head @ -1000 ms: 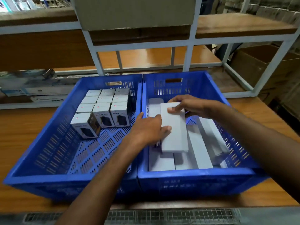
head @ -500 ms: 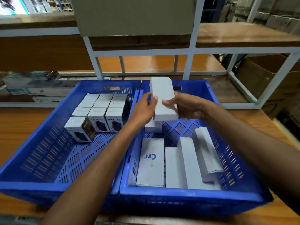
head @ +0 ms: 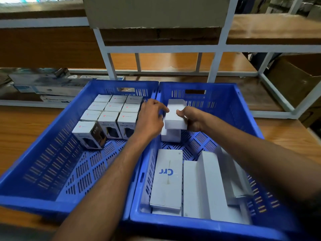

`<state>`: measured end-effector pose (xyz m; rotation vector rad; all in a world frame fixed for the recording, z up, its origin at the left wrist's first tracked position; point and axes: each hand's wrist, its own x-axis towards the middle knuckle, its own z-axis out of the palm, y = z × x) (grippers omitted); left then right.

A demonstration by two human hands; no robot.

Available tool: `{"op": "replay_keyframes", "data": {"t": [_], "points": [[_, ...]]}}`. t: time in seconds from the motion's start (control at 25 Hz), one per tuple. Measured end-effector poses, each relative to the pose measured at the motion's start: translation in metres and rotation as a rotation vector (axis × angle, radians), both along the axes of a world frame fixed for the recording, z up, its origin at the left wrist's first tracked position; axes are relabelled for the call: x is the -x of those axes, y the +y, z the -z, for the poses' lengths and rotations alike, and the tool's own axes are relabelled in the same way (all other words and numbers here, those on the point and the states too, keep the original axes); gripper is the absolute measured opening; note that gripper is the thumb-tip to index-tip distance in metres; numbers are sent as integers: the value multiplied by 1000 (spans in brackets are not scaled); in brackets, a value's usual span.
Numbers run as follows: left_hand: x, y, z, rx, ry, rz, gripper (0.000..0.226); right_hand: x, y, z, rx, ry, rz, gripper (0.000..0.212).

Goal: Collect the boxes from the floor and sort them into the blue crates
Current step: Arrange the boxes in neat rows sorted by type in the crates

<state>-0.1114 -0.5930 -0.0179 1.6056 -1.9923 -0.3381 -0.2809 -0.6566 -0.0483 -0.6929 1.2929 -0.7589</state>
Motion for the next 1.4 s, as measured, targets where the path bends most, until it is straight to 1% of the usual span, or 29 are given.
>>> {"op": "replay_keyframes", "data": {"t": [0.08,0.16,0.24,0.28,0.32,0.36,0.4,0.48,0.52,0.56,0.64,0.76,0.84,0.88,0.96,1.0,1.04,1.08,1.16,1.24,1.28,1.32,1.4], "points": [[-1,0,0,1,-7,-1,33,-5,-7,10,-4,22,-45,42],[0,1,-1,-6,5,-10,31,-8,-7,14,1,177,-170,68],[1,0,-1,-15,47,-27,29,-5,-17,32,46,380,-301,107],[1,-1,-1,-15,71,-41,28,0,-28,52,70,485,-359,131],[1,-2,0,-15,93,-58,27,2,-38,69,110,559,-384,148],[2,-3,0,-12,111,-73,26,4,-40,76,143,590,-387,151],[2,-3,0,-10,122,-84,26,4,-36,74,185,593,-354,139],[2,-4,1,-3,127,-86,26,2,-19,58,234,619,-319,105],[2,-4,1,1,121,-84,26,3,-12,52,270,639,-328,98],[3,-4,1,4,113,-82,26,6,-10,53,291,657,-339,94],[3,-3,1,9,86,-77,25,7,-6,52,317,704,-360,91],[3,-3,0,17,2,-68,27,10,-4,55,346,842,-410,100],[2,-2,0,17,-33,-58,28,14,0,51,377,847,-432,102],[3,-1,1,16,-36,-54,28,16,2,47,373,839,-436,100],[3,1,-1,16,-43,-44,30,18,7,36,340,916,-420,89],[3,1,-2,17,-72,-29,31,17,12,28,323,964,-384,81],[3,2,-4,14,-139,-4,33,17,16,21,324,983,-367,72],[2,5,-5,-1,-245,32,35,17,22,15,341,960,-405,65],[3,12,-5,-56,-509,129,40,18,36,9,314,902,-625,62],[3,22,-2,-89,-712,216,43,11,56,1,256,929,-888,69],[4,25,0,-87,-760,241,42,8,65,0,240,966,-979,76],[4,26,1,-81,-777,253,40,4,69,2,239,1007,-1026,83],[4,27,1,-82,-776,262,36,-1,74,7,238,1016,-1043,90]]}}
